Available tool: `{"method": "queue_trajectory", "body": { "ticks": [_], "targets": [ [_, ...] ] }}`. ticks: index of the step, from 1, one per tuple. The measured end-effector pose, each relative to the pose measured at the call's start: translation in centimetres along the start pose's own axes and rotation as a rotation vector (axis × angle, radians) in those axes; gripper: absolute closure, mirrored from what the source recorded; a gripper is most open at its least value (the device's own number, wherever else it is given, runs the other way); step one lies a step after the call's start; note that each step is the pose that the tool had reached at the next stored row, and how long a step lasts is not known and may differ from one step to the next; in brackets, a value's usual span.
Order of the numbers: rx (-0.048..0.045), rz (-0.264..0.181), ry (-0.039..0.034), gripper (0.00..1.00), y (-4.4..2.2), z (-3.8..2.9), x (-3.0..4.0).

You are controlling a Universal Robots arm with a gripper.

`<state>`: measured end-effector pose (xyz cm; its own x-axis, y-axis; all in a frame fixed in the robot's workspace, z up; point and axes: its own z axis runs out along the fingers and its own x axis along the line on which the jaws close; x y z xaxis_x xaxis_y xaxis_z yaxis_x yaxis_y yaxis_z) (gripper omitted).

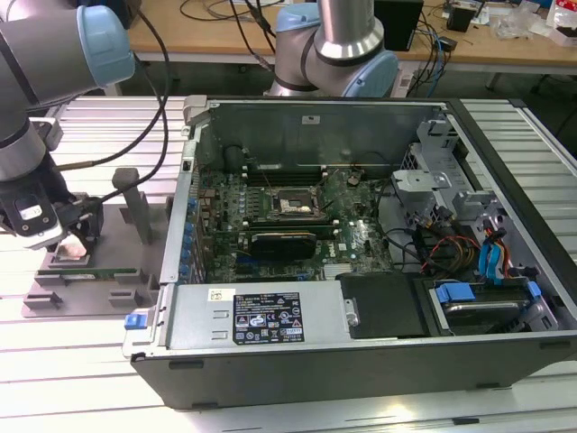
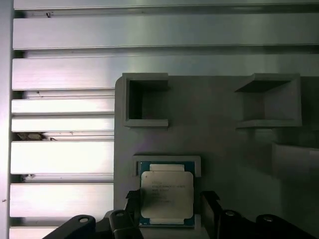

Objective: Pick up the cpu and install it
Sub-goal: 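Pick up the cpu and move it towards the insertion slot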

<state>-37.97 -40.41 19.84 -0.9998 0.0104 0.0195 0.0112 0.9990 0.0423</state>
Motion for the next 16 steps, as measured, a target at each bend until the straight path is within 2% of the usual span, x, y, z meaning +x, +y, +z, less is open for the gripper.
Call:
{"method": "queue_trajectory", "body": {
  "ticks": [4,8,16],
  "targets": [
    [0.0001,-0.004,0.0002,0.40,-0.02,0.44,-0.01],
    [0.0006,-0.033,0.0012,0.40,0.02,0.57,0.03],
    [0.0007,-0.036,0.0014,0.40,0.02,0.73,0.24]
  ]
}}
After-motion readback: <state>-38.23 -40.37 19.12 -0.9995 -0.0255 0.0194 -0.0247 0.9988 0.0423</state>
